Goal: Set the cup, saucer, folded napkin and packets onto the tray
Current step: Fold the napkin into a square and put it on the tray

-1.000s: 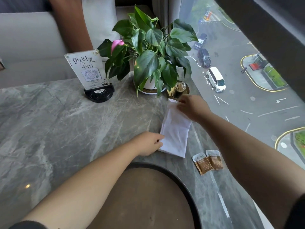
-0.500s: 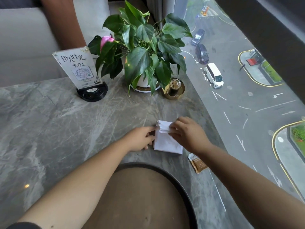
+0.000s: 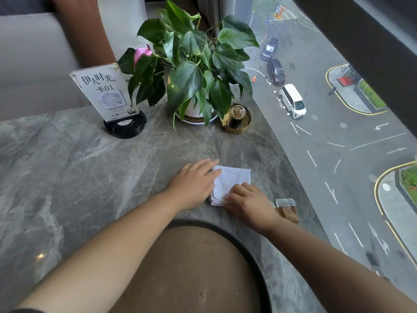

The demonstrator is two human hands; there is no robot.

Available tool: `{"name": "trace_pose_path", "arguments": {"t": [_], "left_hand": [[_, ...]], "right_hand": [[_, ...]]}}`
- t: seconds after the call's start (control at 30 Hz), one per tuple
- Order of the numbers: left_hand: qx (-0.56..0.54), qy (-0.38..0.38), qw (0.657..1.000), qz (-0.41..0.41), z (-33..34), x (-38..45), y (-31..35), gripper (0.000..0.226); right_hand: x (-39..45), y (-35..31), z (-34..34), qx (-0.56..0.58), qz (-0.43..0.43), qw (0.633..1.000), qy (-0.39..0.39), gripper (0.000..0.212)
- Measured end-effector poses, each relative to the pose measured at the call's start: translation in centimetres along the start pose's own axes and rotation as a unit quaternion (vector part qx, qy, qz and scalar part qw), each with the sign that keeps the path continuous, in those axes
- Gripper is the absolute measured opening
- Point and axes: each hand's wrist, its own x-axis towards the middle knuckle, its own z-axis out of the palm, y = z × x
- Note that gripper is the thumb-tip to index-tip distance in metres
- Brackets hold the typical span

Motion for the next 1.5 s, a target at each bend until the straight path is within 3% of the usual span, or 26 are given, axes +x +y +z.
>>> {"name": "trace_pose_path", "arguments": {"t": [0.13,0.23,0.3,0.37,0.43,0.5,0.7,0.73,0.8,0.87,0.93,0.97,1.07,1.13,1.23,1.5], "left_hand": [[0.101,-0.093,0.989,0.05,1.7,-0.2,-0.3,0.052],[0.097,-0.114,0.987,0.056,2.2,-0.4,-1.1,0.053],[0.094,-0.129,0.985,0.061,2.3,-0.3,-1.4,0.053],[0.101,-0.134,0.984,0.064,2.4,-0.2,-1.6,0.053],[0.101,-0.134,0.984,0.061,2.3,-0.3,-1.5,0.054],[0.093,-0.133,0.985,0.054,2.3,-0.4,-1.3,0.054],[0.045,-0.109,0.992,0.038,2.1,-1.7,-1.0,0.056],[-0.005,-0.099,0.995,0.021,1.9,-2.2,-0.7,0.059],[-0.144,-0.068,0.986,-0.047,0.9,-3.3,0.2,0.067],[-0.336,-0.021,0.934,-0.122,-0.8,-4.1,1.5,0.075],[-0.515,0.003,0.842,-0.163,-2.7,-5.0,3.0,0.088],[-0.558,-0.001,0.813,-0.169,-3.6,-5.6,3.7,0.093],[-0.611,-0.033,0.776,-0.155,-6.0,-8.0,5.7,0.091],[-0.642,-0.056,0.753,-0.133,-7.0,-9.7,7.1,0.068],[-0.619,-0.05,0.775,-0.115,-7.7,-12.6,9.8,0.031],[-0.562,-0.076,0.795,-0.217,-4.9,-20.0,14.9,0.021]], "right_hand": [[-0.4,0.3,-0.2,-0.005,-0.015,1.0,-0.005,0.017],[-0.1,1.1,-0.9,0.067,0.097,0.99,0.079,0.014],[0.9,2.3,-1.3,0.093,0.276,0.952,0.091,0.021],[2.4,3.4,-1.6,0.117,0.414,0.902,-0.019,0.026],[3.7,3.9,-1.9,0.204,0.467,0.857,-0.076,0.021],[4.5,4.1,-2.4,0.299,0.5,0.809,-0.076,0.018],[3.4,2.2,-4.0,0.453,0.471,0.757,-0.033,0.024],[2.8,1.5,-4.3,0.477,0.447,0.757,-0.025,0.023],[1.6,0.4,-5.2,0.47,0.389,0.792,-0.008,0.021],[0.3,-0.7,-6.5,0.454,0.336,0.825,0.016,0.02],[-1.1,-2.2,-8.2,0.466,0.306,0.829,0.038,0.019],[-1.8,-2.9,-8.9,0.48,0.298,0.824,0.044,0.018],[-4.2,-5.2,-10.9,0.526,0.289,0.798,0.045,0.019],[-5.9,-6.6,-11.7,0.568,0.288,0.769,0.053,0.021],[-8.6,-8.7,-12.0,0.609,0.293,0.734,0.072,0.026],[-17.3,-14.9,-8.9,0.633,0.403,0.66,0.047,0.015]]}}
